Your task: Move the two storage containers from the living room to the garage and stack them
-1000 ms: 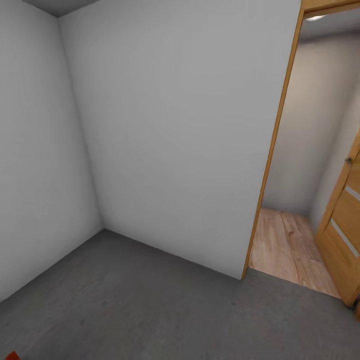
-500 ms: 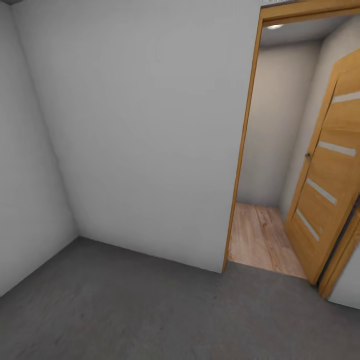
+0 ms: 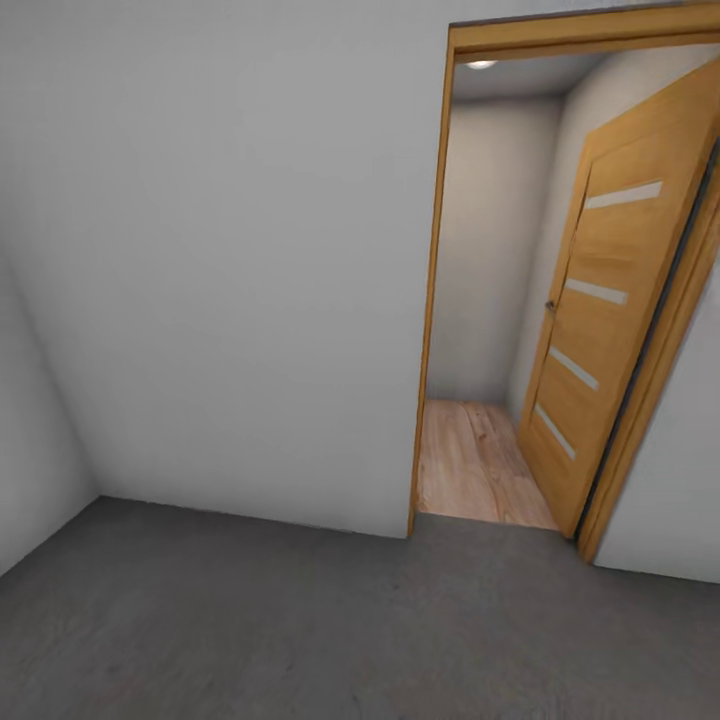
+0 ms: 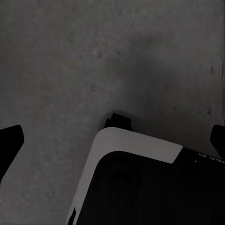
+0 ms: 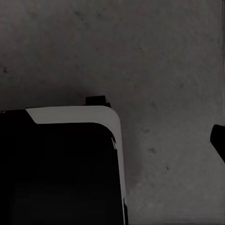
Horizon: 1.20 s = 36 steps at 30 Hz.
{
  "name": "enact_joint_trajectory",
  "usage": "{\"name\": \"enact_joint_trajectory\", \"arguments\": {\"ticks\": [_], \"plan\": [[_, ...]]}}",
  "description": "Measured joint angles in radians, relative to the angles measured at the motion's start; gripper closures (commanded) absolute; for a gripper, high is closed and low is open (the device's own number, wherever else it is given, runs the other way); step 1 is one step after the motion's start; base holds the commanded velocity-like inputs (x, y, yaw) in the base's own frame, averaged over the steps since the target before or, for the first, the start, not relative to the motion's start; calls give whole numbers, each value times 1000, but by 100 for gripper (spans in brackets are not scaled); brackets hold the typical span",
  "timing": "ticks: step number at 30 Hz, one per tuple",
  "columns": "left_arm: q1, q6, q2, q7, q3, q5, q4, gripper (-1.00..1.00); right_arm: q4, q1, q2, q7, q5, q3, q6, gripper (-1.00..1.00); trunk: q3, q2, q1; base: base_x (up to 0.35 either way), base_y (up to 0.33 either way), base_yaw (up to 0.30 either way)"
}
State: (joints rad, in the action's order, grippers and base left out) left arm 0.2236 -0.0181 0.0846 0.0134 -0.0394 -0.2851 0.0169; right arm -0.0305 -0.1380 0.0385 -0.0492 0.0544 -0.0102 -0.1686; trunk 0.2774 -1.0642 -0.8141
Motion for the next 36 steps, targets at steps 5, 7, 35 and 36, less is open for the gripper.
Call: {"name": "enact_joint_trajectory", "arguments": {"ticks": [5, 7, 35, 36], "plan": [[0, 0, 0, 0, 0, 0, 0, -100, 0, 0, 0, 0, 0, 0, 0, -100, 0, 0, 0, 0, 0, -295], [0, 0, 0, 0, 0, 0, 0, -100, 0, 0, 0, 0, 0, 0, 0, -100, 0, 0, 0, 0, 0, -295], [0, 0, 0, 0, 0, 0, 0, -100, 0, 0, 0, 0, -3, 0, 0, -100, 0, 0, 0, 0, 0, -295], [0, 0, 0, 0, 0, 0, 0, -100, 0, 0, 0, 0, -4, 0, 0, -100, 0, 0, 0, 0, 0, -295]]}}
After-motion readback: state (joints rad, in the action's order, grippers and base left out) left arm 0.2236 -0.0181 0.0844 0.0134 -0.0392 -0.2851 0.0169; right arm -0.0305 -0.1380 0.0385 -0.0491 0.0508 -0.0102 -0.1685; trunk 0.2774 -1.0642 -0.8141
